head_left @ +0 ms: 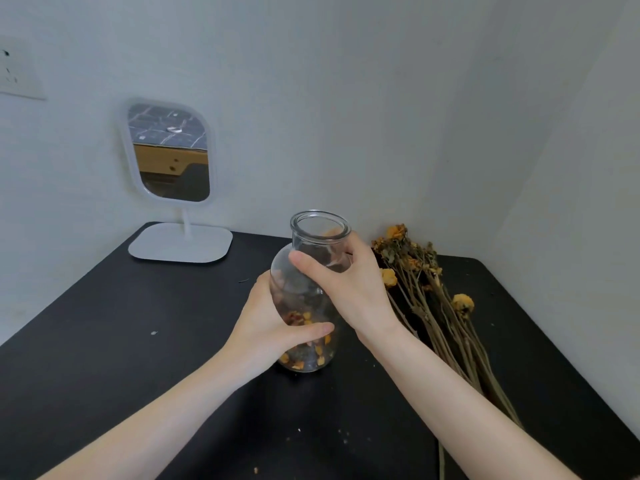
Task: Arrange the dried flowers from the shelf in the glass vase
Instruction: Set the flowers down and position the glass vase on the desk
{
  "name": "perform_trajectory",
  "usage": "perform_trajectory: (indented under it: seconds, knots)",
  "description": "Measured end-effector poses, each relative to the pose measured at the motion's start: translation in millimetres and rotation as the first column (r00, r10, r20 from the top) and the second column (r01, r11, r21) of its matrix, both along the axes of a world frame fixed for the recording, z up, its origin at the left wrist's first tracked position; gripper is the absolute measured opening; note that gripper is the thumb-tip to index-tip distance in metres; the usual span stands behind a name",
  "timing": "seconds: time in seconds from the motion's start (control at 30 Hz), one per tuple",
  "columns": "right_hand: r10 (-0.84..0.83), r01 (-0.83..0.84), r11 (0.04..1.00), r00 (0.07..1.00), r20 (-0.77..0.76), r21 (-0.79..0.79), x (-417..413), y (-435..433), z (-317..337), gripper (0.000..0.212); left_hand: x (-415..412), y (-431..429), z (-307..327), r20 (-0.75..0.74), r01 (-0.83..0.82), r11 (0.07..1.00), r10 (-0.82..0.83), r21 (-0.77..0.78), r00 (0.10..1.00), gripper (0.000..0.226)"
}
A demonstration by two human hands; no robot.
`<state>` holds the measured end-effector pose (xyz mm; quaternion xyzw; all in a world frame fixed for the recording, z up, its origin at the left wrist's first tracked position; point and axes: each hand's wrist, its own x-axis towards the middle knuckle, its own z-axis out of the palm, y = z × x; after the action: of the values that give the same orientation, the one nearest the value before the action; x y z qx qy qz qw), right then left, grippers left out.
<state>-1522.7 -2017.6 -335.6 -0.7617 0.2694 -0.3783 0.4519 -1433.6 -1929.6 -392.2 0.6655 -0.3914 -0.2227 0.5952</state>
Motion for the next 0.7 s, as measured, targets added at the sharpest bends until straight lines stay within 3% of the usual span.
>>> perform_trajectory:
  seconds: [0.47, 0.63, 0.7]
  knots:
    - [-0.019, 0.019, 0.999, 1.0, -0.004, -0.031, 3.1, 0.9, -7.7, 0.047, 7.3, -1.4, -3.9, -0.003, 0.041, 0.999, -0.041, 0.015, 0.999, 0.094]
    - [-0.019, 0.019, 0.998, 1.0, 0.001, -0.054, 3.0, 2.0, -9.0, 0.048, 3.5, 0.3, -8.4, -0.015, 0.018, 0.998, -0.017, 0.058, 1.0, 0.087]
    - [-0.007, 0.005, 0.998, 1.0, -0.027, -0.068, 1.6, -0.1, -7.4, 0.052, -1.2, 4.5, -9.2, -0.019, -0.034, 0.995, 0.036, 0.098, 0.999, 0.102]
